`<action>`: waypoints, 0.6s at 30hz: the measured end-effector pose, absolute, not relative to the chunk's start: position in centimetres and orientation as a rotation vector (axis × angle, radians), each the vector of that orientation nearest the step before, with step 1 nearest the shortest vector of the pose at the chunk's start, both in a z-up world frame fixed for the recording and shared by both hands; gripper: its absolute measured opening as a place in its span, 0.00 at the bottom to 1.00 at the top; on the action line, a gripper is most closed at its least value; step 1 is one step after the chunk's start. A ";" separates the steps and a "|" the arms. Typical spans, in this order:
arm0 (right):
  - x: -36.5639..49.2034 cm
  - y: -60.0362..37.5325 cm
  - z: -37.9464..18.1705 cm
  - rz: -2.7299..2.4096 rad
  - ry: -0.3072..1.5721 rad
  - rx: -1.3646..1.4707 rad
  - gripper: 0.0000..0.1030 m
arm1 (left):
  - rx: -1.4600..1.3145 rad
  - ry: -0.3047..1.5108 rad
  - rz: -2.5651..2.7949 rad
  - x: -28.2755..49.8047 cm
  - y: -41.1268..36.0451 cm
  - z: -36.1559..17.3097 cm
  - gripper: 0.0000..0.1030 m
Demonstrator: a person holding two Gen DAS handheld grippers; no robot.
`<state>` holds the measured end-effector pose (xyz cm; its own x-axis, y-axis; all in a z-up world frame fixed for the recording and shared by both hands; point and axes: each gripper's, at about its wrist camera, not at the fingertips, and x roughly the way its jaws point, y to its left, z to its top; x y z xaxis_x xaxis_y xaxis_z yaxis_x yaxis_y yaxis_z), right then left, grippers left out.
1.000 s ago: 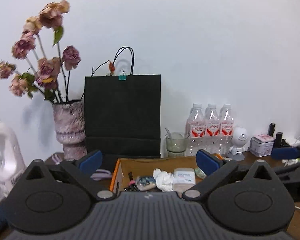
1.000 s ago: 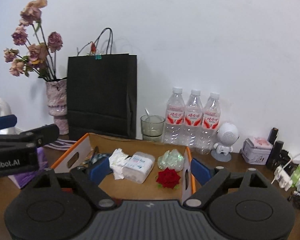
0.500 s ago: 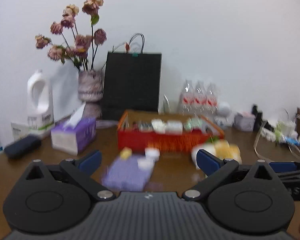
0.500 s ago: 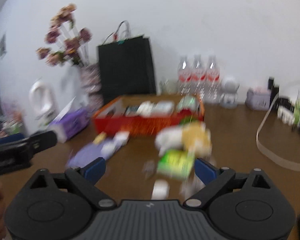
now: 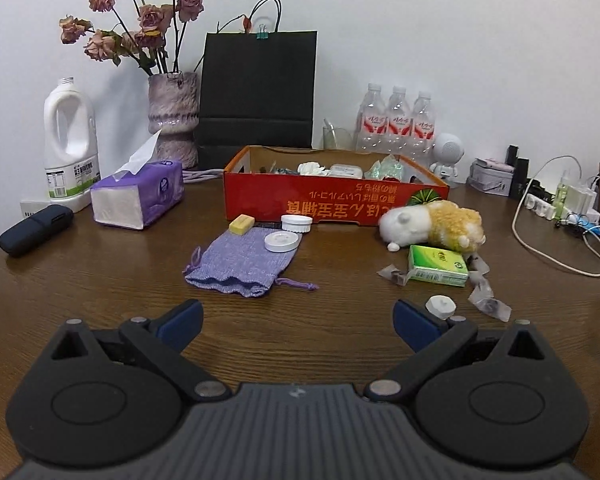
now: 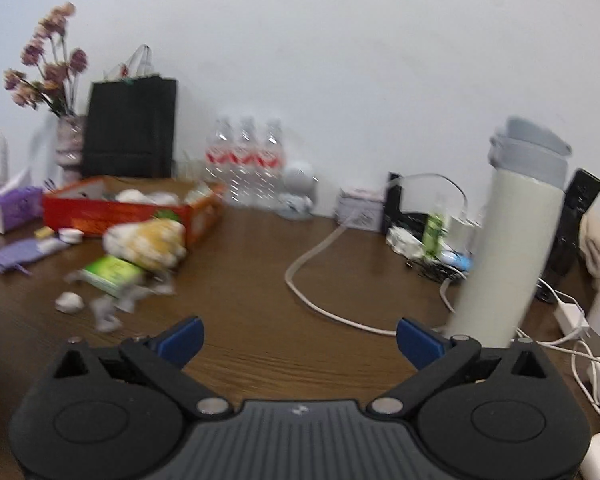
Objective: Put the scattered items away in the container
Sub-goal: 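Withdraw both tools from the box back over the table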
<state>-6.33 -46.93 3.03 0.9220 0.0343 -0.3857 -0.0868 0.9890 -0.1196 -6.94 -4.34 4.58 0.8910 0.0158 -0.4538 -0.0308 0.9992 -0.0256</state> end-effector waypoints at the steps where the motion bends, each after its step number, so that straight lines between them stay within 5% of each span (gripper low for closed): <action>1: -6.5 -46.9 3.0 0.077 0.391 -0.138 1.00 | -0.031 0.474 0.027 -6.8 -4.5 4.5 1.00; 18: -2.5 -32.6 4.0 0.445 0.474 -0.059 1.00 | -0.007 0.545 -0.028 -2.0 -4.3 2.1 1.00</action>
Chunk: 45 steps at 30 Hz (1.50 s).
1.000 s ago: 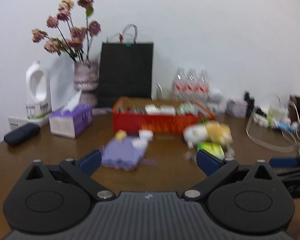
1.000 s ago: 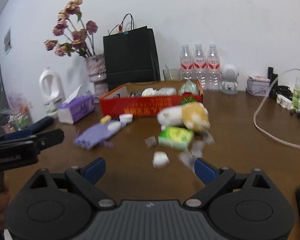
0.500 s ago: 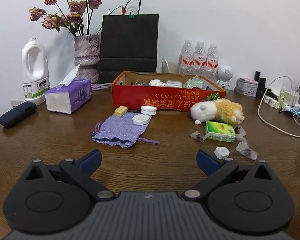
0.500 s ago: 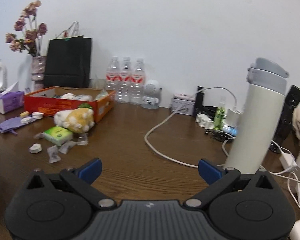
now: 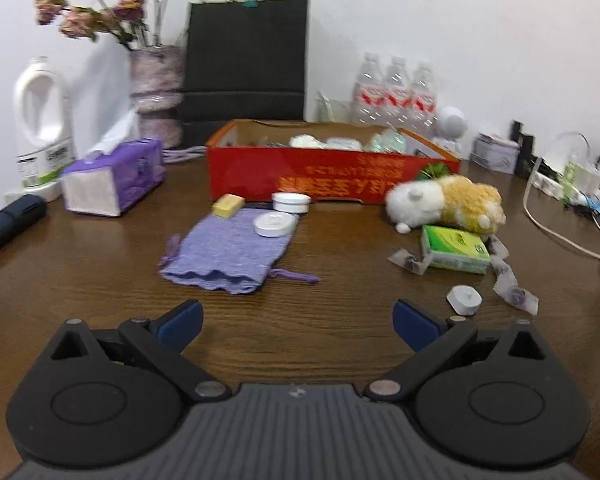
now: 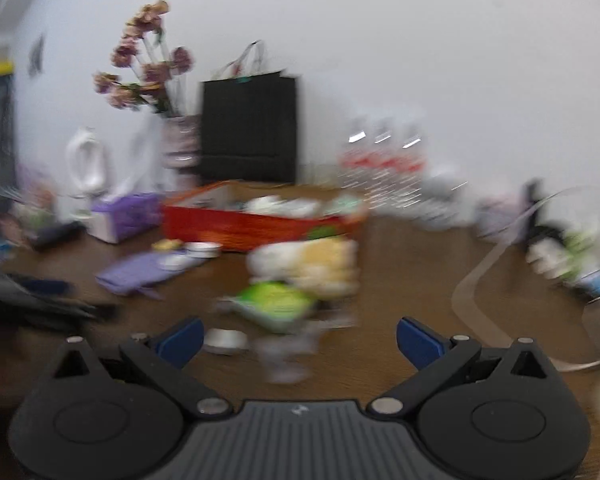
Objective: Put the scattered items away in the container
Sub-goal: 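Withdraw both tools from the box back over the table, then grasp a white cap with the left tool while the right tool grasps a clear wrapper, then carry the cap and wrapper into the cardboard box and open both tools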
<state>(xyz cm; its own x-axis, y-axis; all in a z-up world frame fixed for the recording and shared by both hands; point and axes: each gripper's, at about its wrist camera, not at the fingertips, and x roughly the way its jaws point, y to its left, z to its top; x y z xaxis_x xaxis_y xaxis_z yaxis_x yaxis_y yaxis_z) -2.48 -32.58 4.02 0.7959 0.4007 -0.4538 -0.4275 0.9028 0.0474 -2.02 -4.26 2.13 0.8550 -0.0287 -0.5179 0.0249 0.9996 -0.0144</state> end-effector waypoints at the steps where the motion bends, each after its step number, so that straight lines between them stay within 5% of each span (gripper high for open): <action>1: -1.9 -30.9 3.7 0.448 0.497 -0.068 1.00 | -0.002 0.549 -0.044 -1.6 -4.3 2.0 1.00; 4: 0.0 -26.9 2.3 0.411 0.557 -0.167 0.85 | -0.002 0.556 -0.114 -0.3 -4.4 2.0 0.98; 6: 1.3 -25.8 1.2 0.391 0.614 -0.211 0.62 | -0.005 0.568 -0.178 0.5 -4.7 2.2 0.91; 8: 2.2 -26.2 0.3 0.373 0.655 -0.188 0.58 | -0.001 0.567 -0.234 1.1 -5.3 2.4 0.88; 12: 3.0 -28.2 -0.6 0.343 0.701 -0.095 0.14 | 0.007 0.591 -0.348 2.4 -7.0 2.3 0.76; 19: 2.5 -29.9 0.3 0.304 0.670 -0.041 0.11 | 0.071 0.652 -0.442 4.2 -13.1 1.6 0.52; 22: 2.3 -31.0 0.8 0.296 0.662 -0.009 0.11 | 0.087 0.695 -0.440 4.6 -14.1 0.9 0.39; 23: 2.2 -31.3 0.9 0.300 0.662 -0.001 0.11 | 0.098 0.692 -0.425 4.4 -14.3 0.7 0.27; 37: -1.7 -31.5 2.1 0.348 0.592 0.064 0.10 | 0.027 0.557 -0.235 -1.4 -9.6 3.8 0.26; 45: -7.3 -28.8 4.6 0.381 0.384 0.045 0.10 | -0.020 0.366 -0.060 -7.6 -6.1 5.9 0.26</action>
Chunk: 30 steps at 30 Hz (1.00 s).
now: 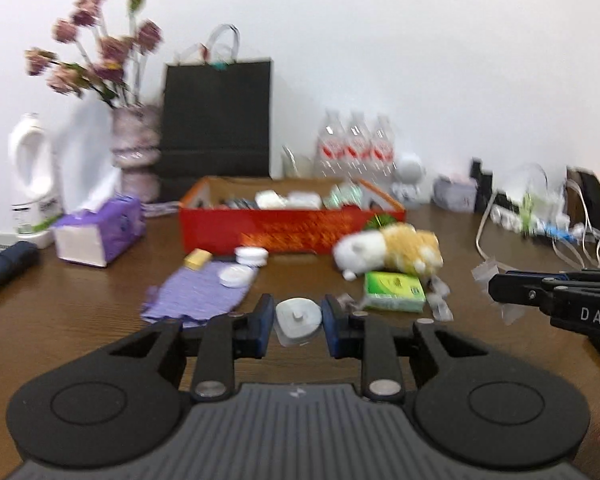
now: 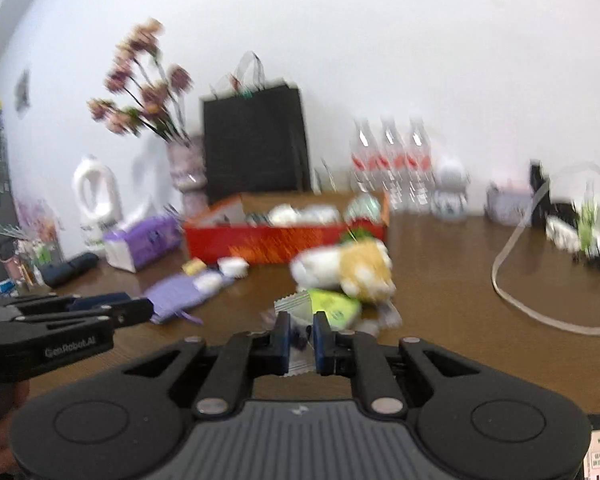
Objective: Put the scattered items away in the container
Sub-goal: 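Carry the cap and wrapper into the cardboard box and open both tools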
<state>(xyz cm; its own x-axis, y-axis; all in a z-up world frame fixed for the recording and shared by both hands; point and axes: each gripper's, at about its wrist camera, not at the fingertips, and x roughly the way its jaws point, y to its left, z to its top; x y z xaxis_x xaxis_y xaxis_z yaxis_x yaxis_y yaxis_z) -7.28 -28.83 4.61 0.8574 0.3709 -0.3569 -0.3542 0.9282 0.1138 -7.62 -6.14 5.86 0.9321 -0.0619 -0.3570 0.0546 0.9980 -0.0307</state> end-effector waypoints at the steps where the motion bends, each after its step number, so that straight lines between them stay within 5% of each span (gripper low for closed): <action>1: -7.5 -28.5 4.9 0.386 0.372 0.051 0.10 | -0.026 0.354 -0.053 -7.8 -5.8 6.1 0.26; 7: -4.1 -26.9 7.0 0.409 0.326 0.057 0.10 | -0.046 0.314 -0.047 -3.4 -3.7 8.6 0.26; 14: 8.5 -25.4 11.1 0.325 0.311 0.104 0.10 | -0.041 0.386 -0.003 12.6 -1.3 11.4 0.26; 25: 34.3 -20.8 7.1 0.221 0.822 0.073 0.10 | 0.016 0.759 0.023 31.7 0.8 8.5 0.31; 30: 36.1 -20.5 6.0 0.223 0.870 0.126 0.38 | 0.007 0.773 0.010 31.9 1.7 8.4 0.56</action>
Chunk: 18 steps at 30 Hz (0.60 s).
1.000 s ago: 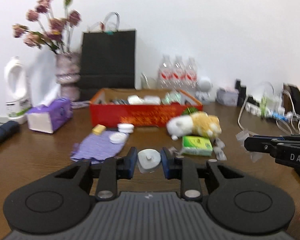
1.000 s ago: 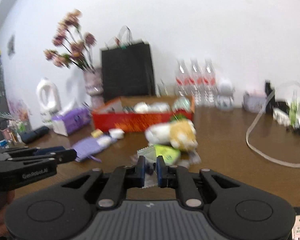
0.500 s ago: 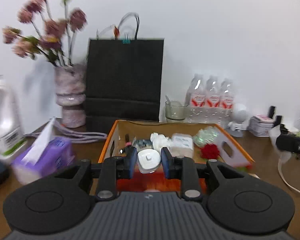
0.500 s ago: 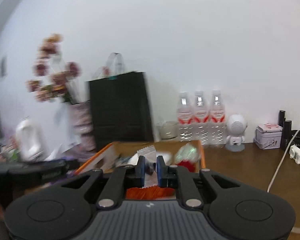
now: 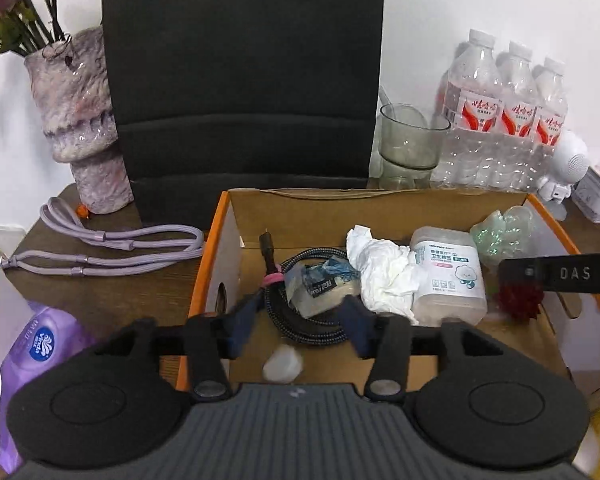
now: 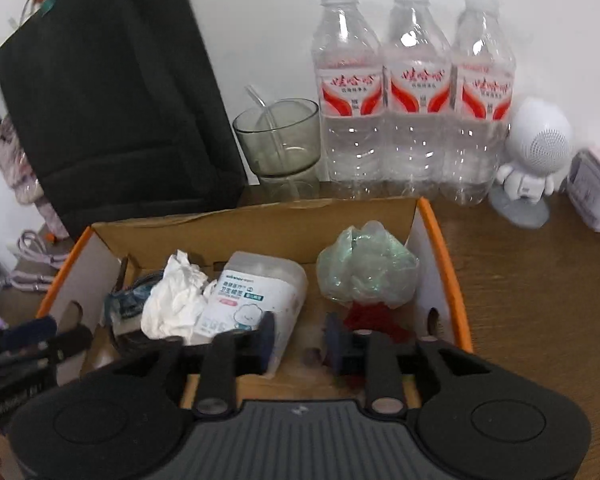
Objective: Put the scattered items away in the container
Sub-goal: 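Carry the cap and wrapper into the cardboard box and open both tools, then grasp the white round lid with the left tool while the right tool moves back over the table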
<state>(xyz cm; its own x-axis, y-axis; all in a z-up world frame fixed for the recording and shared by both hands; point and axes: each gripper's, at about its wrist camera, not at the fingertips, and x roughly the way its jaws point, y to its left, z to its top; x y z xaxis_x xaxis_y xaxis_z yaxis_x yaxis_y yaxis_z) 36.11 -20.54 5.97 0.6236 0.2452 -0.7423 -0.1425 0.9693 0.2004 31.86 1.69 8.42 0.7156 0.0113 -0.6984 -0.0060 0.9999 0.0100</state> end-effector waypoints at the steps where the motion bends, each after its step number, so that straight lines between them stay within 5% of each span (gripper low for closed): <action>1: 35.7 -20.7 6.3 0.231 0.863 0.134 0.40 | 0.003 0.774 0.012 31.5 1.9 8.7 0.56; 6: 32.6 -22.4 8.8 0.252 0.836 0.137 0.60 | -0.009 0.816 -0.022 29.7 2.3 10.1 0.86; 13: 28.0 -23.7 10.8 0.268 0.837 0.123 0.62 | 0.003 0.901 0.023 27.1 2.3 10.1 0.95; 18: 22.4 -25.1 11.7 0.317 0.764 0.125 0.64 | 0.014 0.656 -0.006 19.6 2.1 10.6 0.95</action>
<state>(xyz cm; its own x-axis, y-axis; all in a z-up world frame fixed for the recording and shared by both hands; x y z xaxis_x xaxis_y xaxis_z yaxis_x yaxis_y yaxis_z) 22.41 -25.15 11.70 0.6771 0.3265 -0.6595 -0.2361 0.9452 0.2255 19.58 2.11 10.59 0.7926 -0.0009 -0.6098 0.0099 0.9999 0.0114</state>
